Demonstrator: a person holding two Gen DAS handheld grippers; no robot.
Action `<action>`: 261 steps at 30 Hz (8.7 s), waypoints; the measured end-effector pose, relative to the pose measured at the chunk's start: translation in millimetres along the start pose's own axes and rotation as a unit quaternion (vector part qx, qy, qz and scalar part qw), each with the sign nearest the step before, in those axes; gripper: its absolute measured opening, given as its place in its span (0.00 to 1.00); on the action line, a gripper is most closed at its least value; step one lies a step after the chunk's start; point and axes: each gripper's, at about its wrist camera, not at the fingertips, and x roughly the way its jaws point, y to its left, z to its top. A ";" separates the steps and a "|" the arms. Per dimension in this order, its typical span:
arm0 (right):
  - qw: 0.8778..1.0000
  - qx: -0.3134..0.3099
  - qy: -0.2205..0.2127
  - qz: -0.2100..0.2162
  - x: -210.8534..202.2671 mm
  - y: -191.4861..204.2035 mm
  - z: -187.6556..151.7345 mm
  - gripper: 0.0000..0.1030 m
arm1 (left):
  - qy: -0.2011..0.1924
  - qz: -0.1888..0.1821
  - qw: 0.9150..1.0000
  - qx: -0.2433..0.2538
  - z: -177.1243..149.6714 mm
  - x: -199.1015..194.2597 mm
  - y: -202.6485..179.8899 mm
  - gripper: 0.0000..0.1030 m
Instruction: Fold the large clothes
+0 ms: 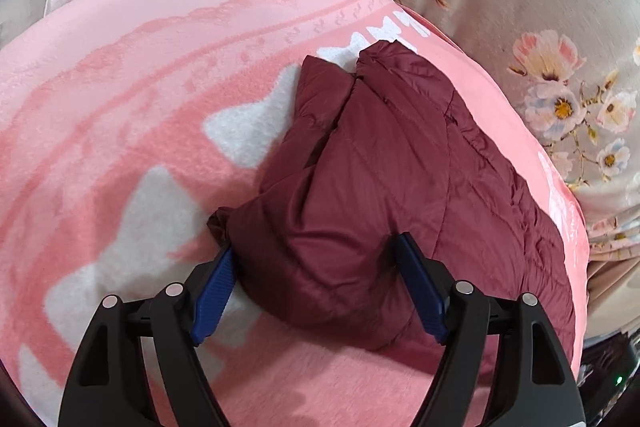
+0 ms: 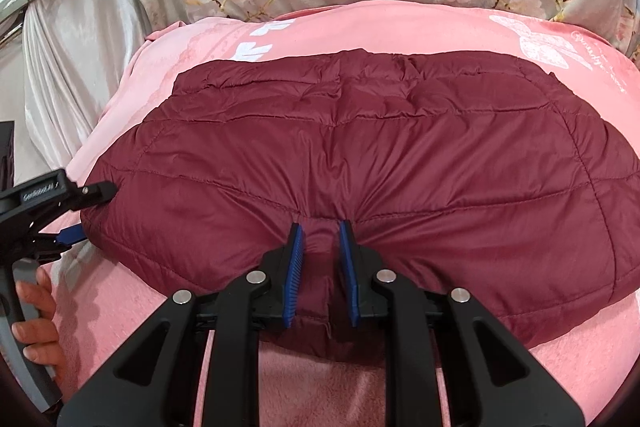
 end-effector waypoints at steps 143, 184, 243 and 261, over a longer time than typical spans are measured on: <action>0.968 0.222 -0.017 -0.114 7.8 -233.3 71.0 0.05 | -0.021 0.054 0.948 0.313 -41.0 135.4 -302.9 0.72; 0.984 0.174 0.028 -0.011 -80.2 -199.6 6.7 0.39 | 0.050 0.013 0.951 0.305 -78.6 54.6 -236.2 0.73; 0.986 0.134 0.033 -0.095 -51.7 -209.1 34.8 0.16 | 0.011 0.074 0.936 0.344 -81.5 79.7 -279.4 0.82; 0.986 0.140 0.017 -0.092 -35.0 -210.5 19.6 0.22 | -0.017 0.081 0.932 0.353 -93.4 94.4 -273.5 0.88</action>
